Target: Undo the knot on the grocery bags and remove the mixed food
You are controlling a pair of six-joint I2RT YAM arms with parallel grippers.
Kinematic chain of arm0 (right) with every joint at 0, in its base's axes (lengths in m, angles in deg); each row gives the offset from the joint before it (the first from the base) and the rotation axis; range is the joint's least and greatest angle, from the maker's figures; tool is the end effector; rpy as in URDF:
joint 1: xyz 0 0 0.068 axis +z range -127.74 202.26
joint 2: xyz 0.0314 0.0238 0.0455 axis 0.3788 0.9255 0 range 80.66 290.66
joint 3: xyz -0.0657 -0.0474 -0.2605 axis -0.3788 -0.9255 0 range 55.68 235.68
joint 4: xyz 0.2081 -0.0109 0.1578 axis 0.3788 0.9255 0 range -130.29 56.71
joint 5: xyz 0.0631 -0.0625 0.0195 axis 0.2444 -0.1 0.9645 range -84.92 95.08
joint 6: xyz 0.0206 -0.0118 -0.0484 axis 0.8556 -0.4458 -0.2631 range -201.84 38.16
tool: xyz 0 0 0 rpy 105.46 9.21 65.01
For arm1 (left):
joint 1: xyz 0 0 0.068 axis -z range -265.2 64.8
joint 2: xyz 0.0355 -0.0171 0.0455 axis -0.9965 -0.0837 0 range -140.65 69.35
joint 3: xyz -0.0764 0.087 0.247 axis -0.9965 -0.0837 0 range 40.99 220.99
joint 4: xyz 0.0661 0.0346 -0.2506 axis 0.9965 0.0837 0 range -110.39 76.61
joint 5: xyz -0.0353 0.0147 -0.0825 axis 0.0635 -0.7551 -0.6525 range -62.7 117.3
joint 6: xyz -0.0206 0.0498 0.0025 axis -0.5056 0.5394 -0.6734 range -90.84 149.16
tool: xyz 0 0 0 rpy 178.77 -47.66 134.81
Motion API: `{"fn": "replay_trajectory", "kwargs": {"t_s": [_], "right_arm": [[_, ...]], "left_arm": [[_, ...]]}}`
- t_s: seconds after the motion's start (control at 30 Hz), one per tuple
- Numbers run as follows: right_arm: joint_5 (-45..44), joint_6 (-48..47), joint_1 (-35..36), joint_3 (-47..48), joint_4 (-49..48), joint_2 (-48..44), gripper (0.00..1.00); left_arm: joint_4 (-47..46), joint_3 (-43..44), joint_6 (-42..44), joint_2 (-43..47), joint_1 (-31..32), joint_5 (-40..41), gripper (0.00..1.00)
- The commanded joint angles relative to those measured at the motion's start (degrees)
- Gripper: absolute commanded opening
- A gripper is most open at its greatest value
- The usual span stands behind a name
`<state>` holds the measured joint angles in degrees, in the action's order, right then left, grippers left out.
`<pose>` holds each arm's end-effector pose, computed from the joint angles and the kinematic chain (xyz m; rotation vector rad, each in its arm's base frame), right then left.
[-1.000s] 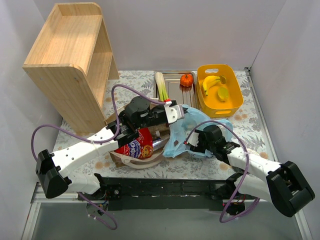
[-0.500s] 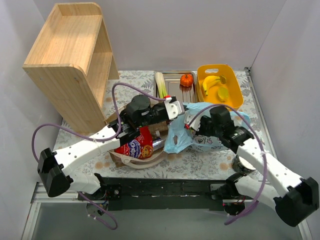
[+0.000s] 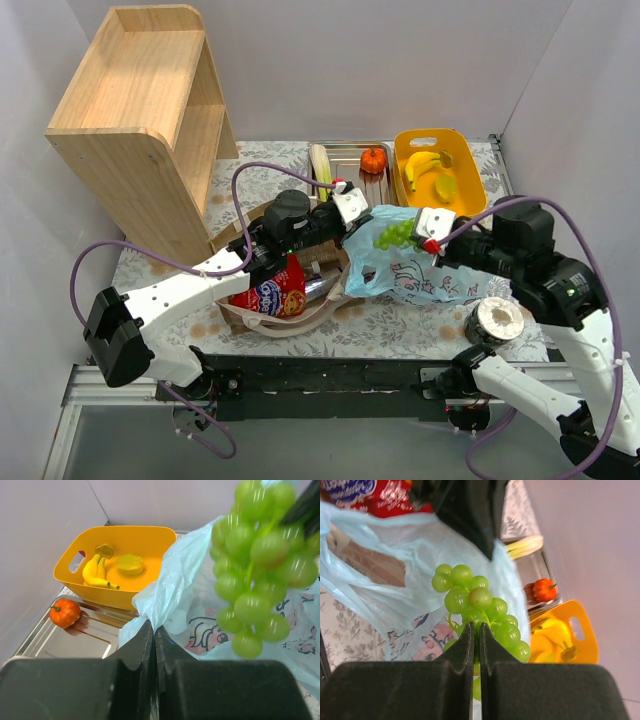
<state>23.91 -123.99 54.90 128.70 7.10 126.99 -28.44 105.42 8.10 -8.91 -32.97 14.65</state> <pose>0.1036 0.0800 0.4300 -1.3303 1.3807 0.2057 0.1939 -0.2631 0.3606 0.6551 1.6800 -1.1275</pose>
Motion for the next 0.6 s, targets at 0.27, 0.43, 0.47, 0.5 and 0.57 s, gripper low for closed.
{"fn": "replay_trajectory", "kwargs": {"t_s": [0.27,0.43,0.47,0.5,0.57], "right_arm": [[-27.3,1.5,-0.1,6.0,-30.7,4.9,0.01],[-31.9,1.9,-5.3,-1.0,-46.6,9.0,0.01],[-30.3,5.5,-7.5,-1.2,-46.8,11.5,0.01],[-26.9,7.6,-9.9,-0.4,-46.8,13.2,0.01],[-24.7,13.5,-16.9,2.8,-44.8,20.1,0.01]], "left_arm": [[6.5,1.8,0.5,-1.1,-0.8,-6.5,0.00],[11.1,6.0,2.4,-0.9,-2.5,-11.3,0.00],[12.2,6.4,4.4,-0.3,-2.8,-11.8,0.00],[13.1,6.9,5.1,0.1,-3.1,-12.8,0.00],[14.6,6.9,5.6,1.1,-4.4,-12.8,0.00]]}}
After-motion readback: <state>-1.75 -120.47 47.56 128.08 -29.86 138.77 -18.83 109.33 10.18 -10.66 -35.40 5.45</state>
